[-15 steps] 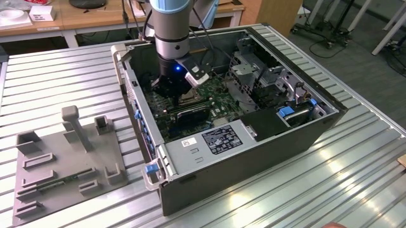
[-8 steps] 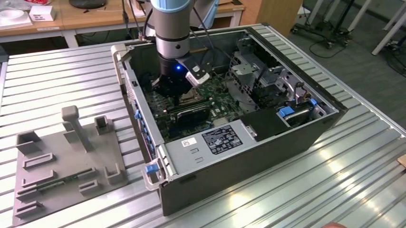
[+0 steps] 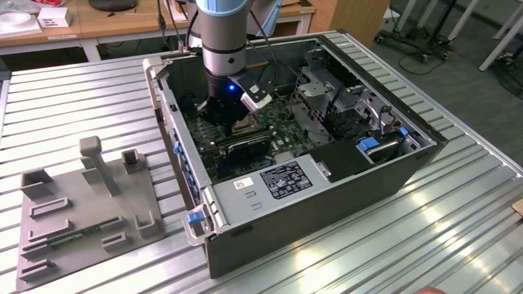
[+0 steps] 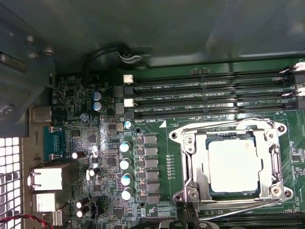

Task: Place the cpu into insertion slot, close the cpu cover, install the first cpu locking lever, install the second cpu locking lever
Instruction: 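Install the second cpu locking lever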

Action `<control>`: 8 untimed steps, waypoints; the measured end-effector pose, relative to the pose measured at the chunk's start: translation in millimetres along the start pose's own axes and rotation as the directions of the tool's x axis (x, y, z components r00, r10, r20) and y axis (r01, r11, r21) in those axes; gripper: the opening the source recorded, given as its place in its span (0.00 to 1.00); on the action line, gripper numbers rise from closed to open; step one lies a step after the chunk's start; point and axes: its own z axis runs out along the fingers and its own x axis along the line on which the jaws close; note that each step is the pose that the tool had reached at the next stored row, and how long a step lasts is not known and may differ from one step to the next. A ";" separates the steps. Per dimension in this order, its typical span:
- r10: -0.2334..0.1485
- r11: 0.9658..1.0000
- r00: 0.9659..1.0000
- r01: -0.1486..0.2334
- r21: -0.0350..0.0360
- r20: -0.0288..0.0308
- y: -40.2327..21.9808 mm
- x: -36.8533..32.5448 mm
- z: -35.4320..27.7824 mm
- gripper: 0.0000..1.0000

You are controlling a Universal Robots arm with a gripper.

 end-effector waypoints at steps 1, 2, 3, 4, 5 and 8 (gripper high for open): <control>0.000 1.000 1.000 0.000 0.000 0.000 -0.3 -0.1 0.0 0.10; 0.000 1.000 1.000 0.000 0.000 0.000 -0.8 -0.1 0.0 0.10; 0.000 1.000 1.000 0.000 -0.001 0.000 -1.4 -0.2 -0.1 0.10; 0.000 1.000 1.000 0.000 -0.001 0.000 -2.0 -0.2 -0.1 0.10; 0.000 1.000 1.000 0.000 -0.002 0.000 -2.7 -0.3 -0.2 0.10; 0.000 1.000 1.000 0.000 -0.004 0.000 -4.7 -0.4 -0.3 0.10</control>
